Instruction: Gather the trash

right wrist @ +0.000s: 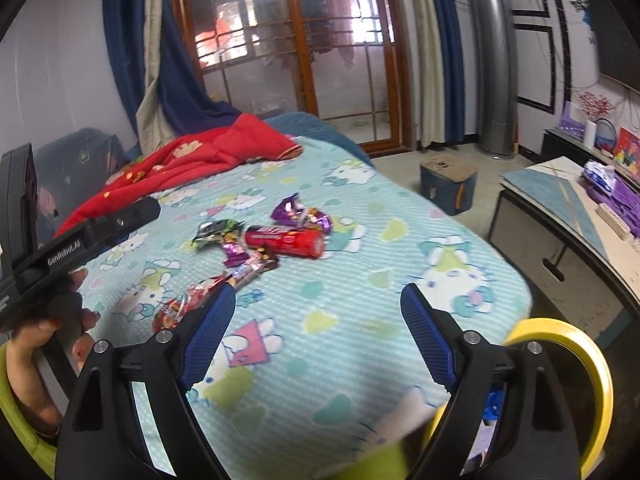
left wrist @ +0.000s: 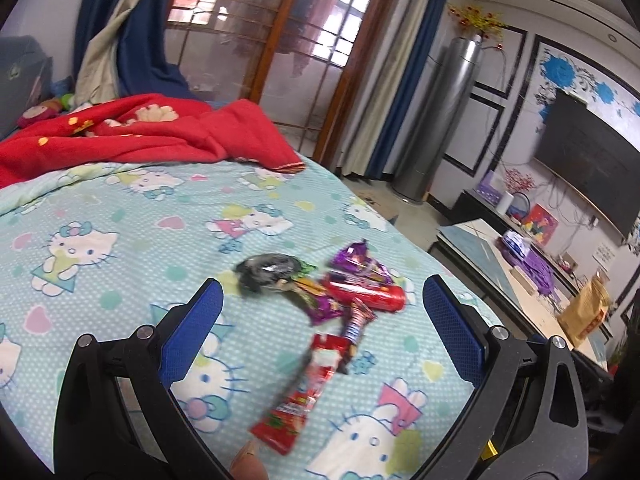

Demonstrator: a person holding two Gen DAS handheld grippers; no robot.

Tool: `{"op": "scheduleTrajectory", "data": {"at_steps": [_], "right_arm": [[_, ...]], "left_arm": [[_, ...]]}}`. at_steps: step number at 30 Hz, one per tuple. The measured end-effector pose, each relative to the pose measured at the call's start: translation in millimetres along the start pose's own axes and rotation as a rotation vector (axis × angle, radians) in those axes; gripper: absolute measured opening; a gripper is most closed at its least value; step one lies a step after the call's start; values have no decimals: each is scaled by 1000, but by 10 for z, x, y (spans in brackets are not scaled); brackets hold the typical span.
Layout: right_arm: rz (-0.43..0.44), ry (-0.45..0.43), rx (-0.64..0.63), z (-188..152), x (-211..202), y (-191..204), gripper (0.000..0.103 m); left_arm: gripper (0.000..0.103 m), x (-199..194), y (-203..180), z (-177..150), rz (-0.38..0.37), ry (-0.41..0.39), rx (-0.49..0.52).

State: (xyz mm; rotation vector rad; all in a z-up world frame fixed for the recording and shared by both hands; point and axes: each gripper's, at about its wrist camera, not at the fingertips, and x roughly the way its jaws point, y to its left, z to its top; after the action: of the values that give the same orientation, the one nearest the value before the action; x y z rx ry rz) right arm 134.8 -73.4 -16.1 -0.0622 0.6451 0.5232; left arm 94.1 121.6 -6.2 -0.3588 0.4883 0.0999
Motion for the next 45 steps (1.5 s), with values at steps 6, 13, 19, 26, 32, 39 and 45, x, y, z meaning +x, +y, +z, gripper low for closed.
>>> {"op": "scheduleTrajectory", "data": {"at_steps": [6, 13, 19, 26, 32, 39, 45], "right_arm": [[39, 26, -22, 104, 251, 226, 82], [56, 90, -32, 265, 627, 388, 82], [72, 185, 7, 299, 1024, 426, 69], [108, 275, 75, 253, 1305, 402, 50], [128, 312, 140, 164, 1410, 322, 38], [140, 308, 111, 153, 1373, 355, 27], [151, 306, 135, 114, 1303, 292, 21]], "left_arm": [[92, 12, 221, 60, 35, -2, -42], [92, 85, 492, 105, 5, 33, -158], [83, 298, 650, 96, -43, 107, -265], [71, 582, 687, 79, -104, 196, -344], [63, 847, 775, 45, -152, 278, -430], [53, 995, 852, -10, -190, 322, -490], [36, 1049, 927, -38, -245, 339, -535]]}}
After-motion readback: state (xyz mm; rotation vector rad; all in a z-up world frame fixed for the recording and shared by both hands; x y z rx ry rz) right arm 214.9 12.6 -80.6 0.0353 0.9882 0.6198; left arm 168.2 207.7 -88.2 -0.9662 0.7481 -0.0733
